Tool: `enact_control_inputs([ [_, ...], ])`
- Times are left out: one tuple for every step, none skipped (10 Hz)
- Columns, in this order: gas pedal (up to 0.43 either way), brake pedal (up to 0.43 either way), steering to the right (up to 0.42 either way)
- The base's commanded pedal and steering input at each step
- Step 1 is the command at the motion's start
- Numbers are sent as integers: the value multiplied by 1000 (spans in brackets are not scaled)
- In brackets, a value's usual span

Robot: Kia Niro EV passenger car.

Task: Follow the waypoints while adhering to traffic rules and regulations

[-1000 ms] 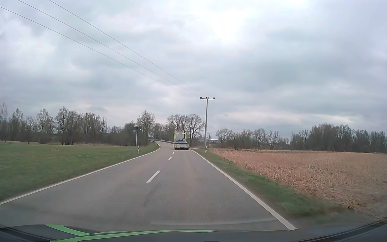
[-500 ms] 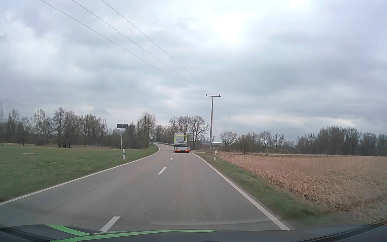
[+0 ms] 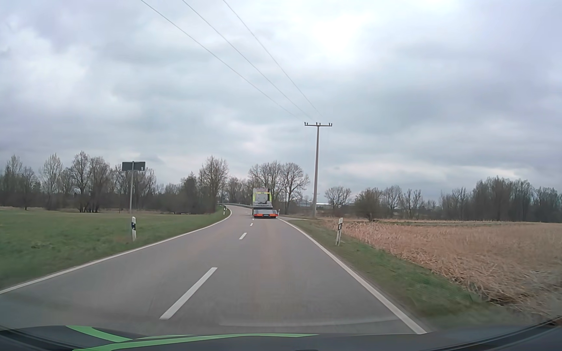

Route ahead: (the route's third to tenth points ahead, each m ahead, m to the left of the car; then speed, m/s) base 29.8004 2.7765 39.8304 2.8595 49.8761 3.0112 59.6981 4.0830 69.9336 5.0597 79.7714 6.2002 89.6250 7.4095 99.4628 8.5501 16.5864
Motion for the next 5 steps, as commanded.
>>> enact_control_inputs([
  [110, 0, -5],
  [110, 0, -5],
  [110, 0, -5],
  [110, 0, -5],
  [110, 0, -5],
])
